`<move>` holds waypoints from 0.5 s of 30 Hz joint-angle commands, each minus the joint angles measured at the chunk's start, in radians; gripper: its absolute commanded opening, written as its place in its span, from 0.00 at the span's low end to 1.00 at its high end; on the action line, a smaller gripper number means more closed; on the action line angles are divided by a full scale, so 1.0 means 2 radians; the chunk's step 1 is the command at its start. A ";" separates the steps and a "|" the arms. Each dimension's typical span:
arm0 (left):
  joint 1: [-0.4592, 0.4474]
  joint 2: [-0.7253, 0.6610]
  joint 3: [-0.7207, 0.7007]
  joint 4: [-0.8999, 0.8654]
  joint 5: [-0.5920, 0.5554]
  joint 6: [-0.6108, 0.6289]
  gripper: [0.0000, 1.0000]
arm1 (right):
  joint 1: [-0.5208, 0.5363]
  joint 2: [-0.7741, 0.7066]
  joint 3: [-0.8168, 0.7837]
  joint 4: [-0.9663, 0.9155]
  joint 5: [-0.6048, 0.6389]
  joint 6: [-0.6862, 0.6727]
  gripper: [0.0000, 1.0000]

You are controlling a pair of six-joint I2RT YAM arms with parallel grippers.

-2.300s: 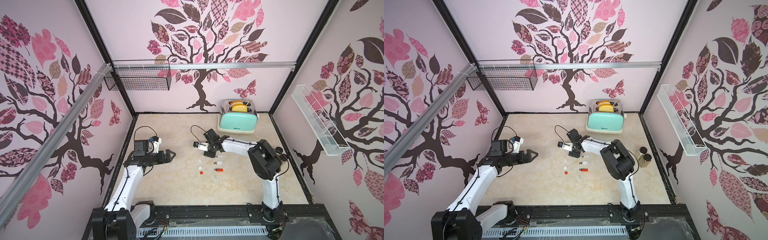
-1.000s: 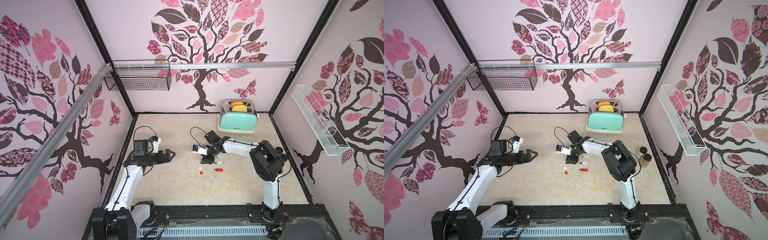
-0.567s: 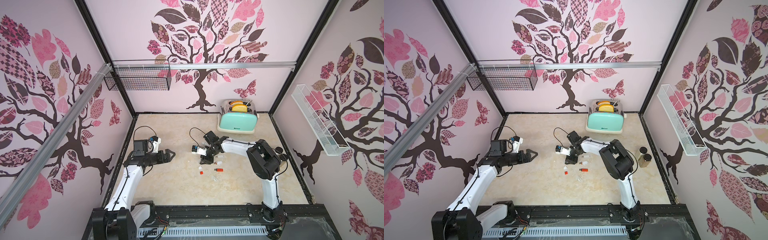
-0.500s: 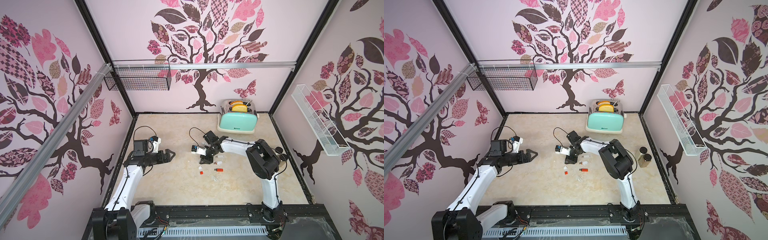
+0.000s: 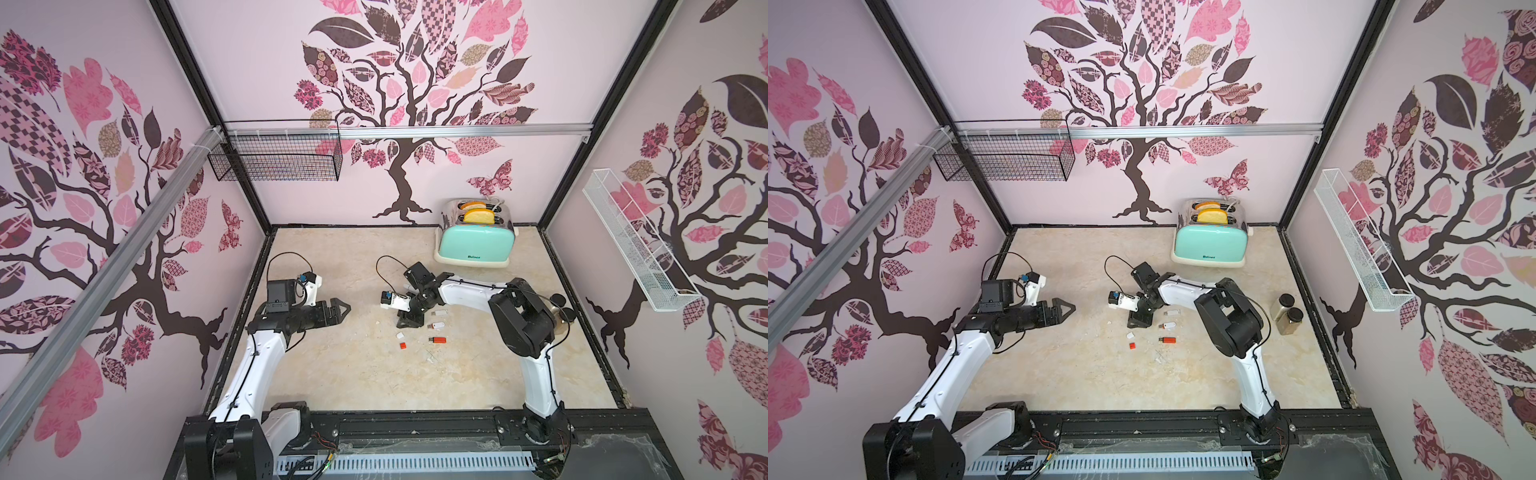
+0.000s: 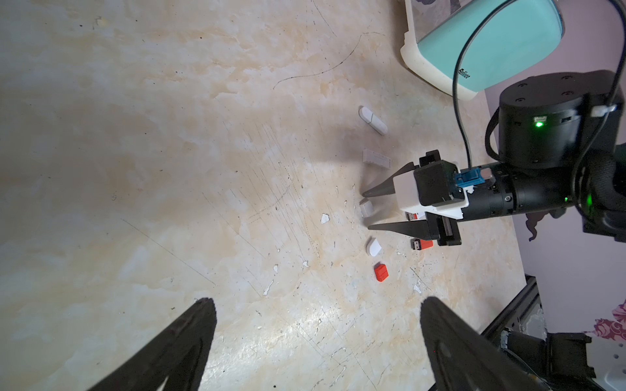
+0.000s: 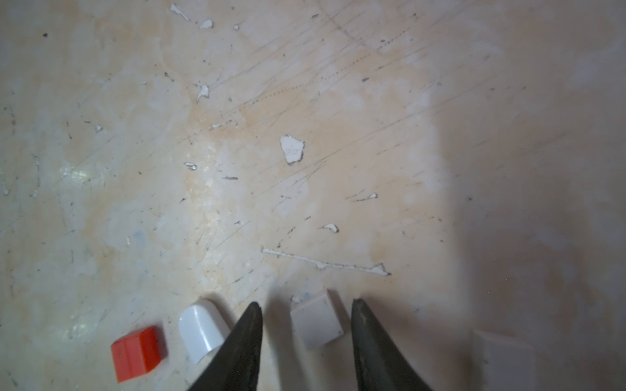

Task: Close the usb drive cover
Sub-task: Pick up the cover from the center of the board.

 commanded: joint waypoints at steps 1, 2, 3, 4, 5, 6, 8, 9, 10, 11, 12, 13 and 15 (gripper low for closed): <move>0.003 -0.006 0.001 0.000 0.000 0.005 0.98 | 0.005 0.010 0.006 -0.024 -0.004 -0.006 0.42; 0.003 -0.007 0.005 -0.003 -0.003 0.004 0.98 | 0.004 0.007 0.004 -0.026 -0.002 -0.007 0.41; 0.004 -0.007 0.005 -0.004 -0.002 0.003 0.98 | 0.005 0.003 -0.003 -0.023 0.000 -0.009 0.41; 0.004 -0.009 0.003 -0.001 0.001 0.003 0.98 | 0.004 -0.004 -0.013 -0.015 0.003 -0.012 0.41; 0.004 -0.010 0.000 0.002 0.005 0.003 0.98 | 0.005 -0.008 -0.020 -0.008 0.005 -0.014 0.41; 0.004 -0.010 -0.002 0.004 0.006 0.004 0.98 | 0.004 -0.009 -0.020 -0.008 0.008 -0.016 0.40; 0.004 -0.008 0.002 0.000 -0.001 0.004 0.98 | 0.005 -0.008 -0.014 -0.019 0.016 -0.016 0.38; 0.004 -0.008 0.004 -0.003 -0.002 0.003 0.98 | 0.004 -0.010 -0.016 -0.018 0.017 -0.015 0.38; 0.004 -0.009 0.005 -0.003 -0.001 0.002 0.98 | 0.005 -0.014 -0.021 -0.013 0.016 -0.015 0.38; 0.004 -0.010 0.003 0.000 0.004 0.002 0.98 | 0.004 -0.018 -0.025 -0.006 0.014 -0.015 0.37; 0.005 -0.011 0.001 0.002 0.007 0.002 0.98 | 0.005 -0.018 -0.027 -0.004 0.015 -0.015 0.37; 0.005 -0.010 0.000 0.002 0.007 0.002 0.98 | 0.004 -0.015 -0.023 -0.006 0.018 -0.015 0.37; 0.004 -0.009 0.004 -0.003 0.000 0.003 0.98 | 0.005 -0.013 -0.020 -0.014 0.024 -0.013 0.35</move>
